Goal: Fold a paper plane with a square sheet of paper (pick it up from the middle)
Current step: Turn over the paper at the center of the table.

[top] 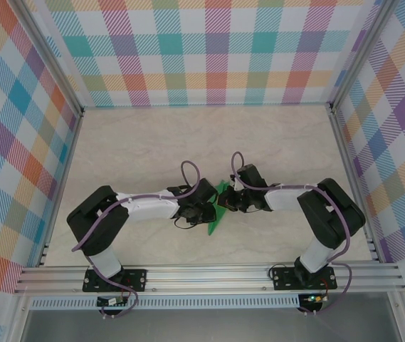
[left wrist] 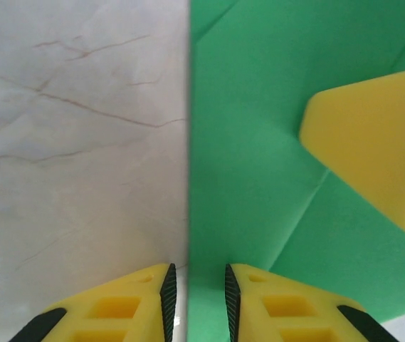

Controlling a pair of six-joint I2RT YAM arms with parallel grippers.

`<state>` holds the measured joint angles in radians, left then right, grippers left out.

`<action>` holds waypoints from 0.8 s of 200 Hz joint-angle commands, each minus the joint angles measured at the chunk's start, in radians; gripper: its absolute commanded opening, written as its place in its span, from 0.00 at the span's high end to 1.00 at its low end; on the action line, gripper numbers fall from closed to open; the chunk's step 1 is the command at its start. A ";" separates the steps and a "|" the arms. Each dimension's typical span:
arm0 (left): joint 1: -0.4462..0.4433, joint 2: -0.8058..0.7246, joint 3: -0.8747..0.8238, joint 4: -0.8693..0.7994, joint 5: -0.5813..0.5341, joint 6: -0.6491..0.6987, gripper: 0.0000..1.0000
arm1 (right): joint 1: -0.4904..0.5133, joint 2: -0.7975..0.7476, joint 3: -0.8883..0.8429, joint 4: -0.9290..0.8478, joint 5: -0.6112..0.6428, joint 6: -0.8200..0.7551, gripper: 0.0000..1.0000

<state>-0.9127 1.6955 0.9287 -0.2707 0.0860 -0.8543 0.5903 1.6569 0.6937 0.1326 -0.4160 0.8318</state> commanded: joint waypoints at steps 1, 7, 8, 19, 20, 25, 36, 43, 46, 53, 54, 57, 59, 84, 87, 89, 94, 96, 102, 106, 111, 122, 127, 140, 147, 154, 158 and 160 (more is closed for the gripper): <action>0.006 -0.121 -0.040 0.040 -0.044 -0.030 0.72 | 0.006 -0.087 0.081 -0.168 0.046 -0.130 0.92; 0.006 -0.151 -0.055 0.032 -0.072 -0.036 0.72 | 0.006 -0.115 0.101 -0.228 0.072 -0.163 0.92; 0.007 -0.155 -0.058 0.030 -0.078 -0.037 0.72 | 0.006 -0.117 0.105 -0.239 0.077 -0.168 0.92; 0.006 -0.222 -0.082 0.003 -0.139 -0.051 0.71 | 0.006 -0.160 0.146 -0.363 0.131 -0.226 0.92; 0.007 -0.227 -0.084 0.003 -0.145 -0.052 0.71 | 0.006 -0.164 0.151 -0.374 0.138 -0.231 0.91; 0.008 -0.254 -0.095 -0.015 -0.171 -0.058 0.71 | 0.006 -0.181 0.172 -0.436 0.168 -0.258 0.91; 0.011 -0.313 -0.120 -0.058 -0.221 -0.069 0.70 | 0.008 -0.207 0.231 -0.577 0.243 -0.312 0.90; 0.013 -0.348 -0.135 -0.080 -0.251 -0.080 0.70 | 0.010 -0.216 0.273 -0.676 0.297 -0.340 0.89; 0.015 -0.361 -0.141 -0.088 -0.265 -0.086 0.70 | 0.010 -0.218 0.290 -0.717 0.334 -0.350 0.89; 0.018 -0.394 -0.160 -0.107 -0.291 -0.098 0.69 | 0.020 -0.218 0.335 -0.812 0.421 -0.370 0.89; 0.019 -0.399 -0.162 -0.108 -0.295 -0.101 0.69 | 0.022 -0.218 0.341 -0.826 0.435 -0.373 0.89; 0.021 -0.412 -0.169 -0.115 -0.303 -0.107 0.68 | 0.030 -0.216 0.361 -0.868 0.482 -0.378 0.89; 0.022 -0.420 -0.173 -0.117 -0.307 -0.110 0.68 | 0.034 -0.214 0.375 -0.896 0.516 -0.379 0.89; 0.040 -0.497 -0.230 -0.134 -0.338 -0.138 0.66 | 0.095 -0.128 0.538 -1.213 0.888 -0.318 0.89; 0.041 -0.504 -0.233 -0.135 -0.338 -0.139 0.66 | 0.100 -0.114 0.555 -1.240 0.910 -0.311 0.89; 0.042 -0.507 -0.236 -0.135 -0.338 -0.140 0.66 | 0.103 -0.105 0.564 -1.256 0.926 -0.305 0.89; 0.046 -0.513 -0.239 -0.141 -0.338 -0.144 0.65 | 0.111 -0.083 0.582 -1.288 0.956 -0.293 0.90; 0.047 -0.514 -0.240 -0.143 -0.338 -0.145 0.65 | 0.114 -0.075 0.590 -1.297 0.965 -0.289 0.90; 0.050 -0.517 -0.241 -0.149 -0.339 -0.146 0.65 | 0.126 -0.049 0.605 -1.318 0.989 -0.275 0.90; 0.051 -0.519 -0.239 -0.154 -0.339 -0.145 0.65 | 0.132 -0.032 0.613 -1.326 0.996 -0.272 0.90; 0.052 -0.521 -0.238 -0.161 -0.341 -0.146 0.65 | 0.142 -0.011 0.622 -1.334 1.000 -0.264 0.90; 0.054 -0.529 -0.239 -0.170 -0.346 -0.148 0.65 | 0.164 0.040 0.642 -1.346 1.004 -0.242 0.89; 0.055 -0.534 -0.240 -0.175 -0.351 -0.151 0.65 | 0.175 0.064 0.655 -1.351 1.002 -0.232 0.89; 0.060 -0.551 -0.247 -0.184 -0.360 -0.162 0.65 | 0.206 0.140 0.698 -1.372 1.002 -0.211 0.89; 0.065 -0.560 -0.256 -0.182 -0.361 -0.166 0.64 | 0.223 0.187 0.731 -1.396 1.002 -0.189 0.88; 0.068 -0.572 -0.264 -0.176 -0.360 -0.169 0.64 | 0.241 0.233 0.765 -1.417 1.002 -0.176 0.86; 0.069 -0.579 -0.272 -0.173 -0.360 -0.171 0.62 | 0.253 0.257 0.783 -1.423 1.002 -0.170 0.85; 0.071 -0.581 -0.274 -0.171 -0.360 -0.172 0.62 | 0.258 0.268 0.791 -1.425 1.001 -0.169 0.85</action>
<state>-0.8627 1.1625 0.6888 -0.4175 -0.2405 -0.9997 0.7925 1.8183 1.3861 -1.1645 0.5251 0.5938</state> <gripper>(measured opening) 0.360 0.135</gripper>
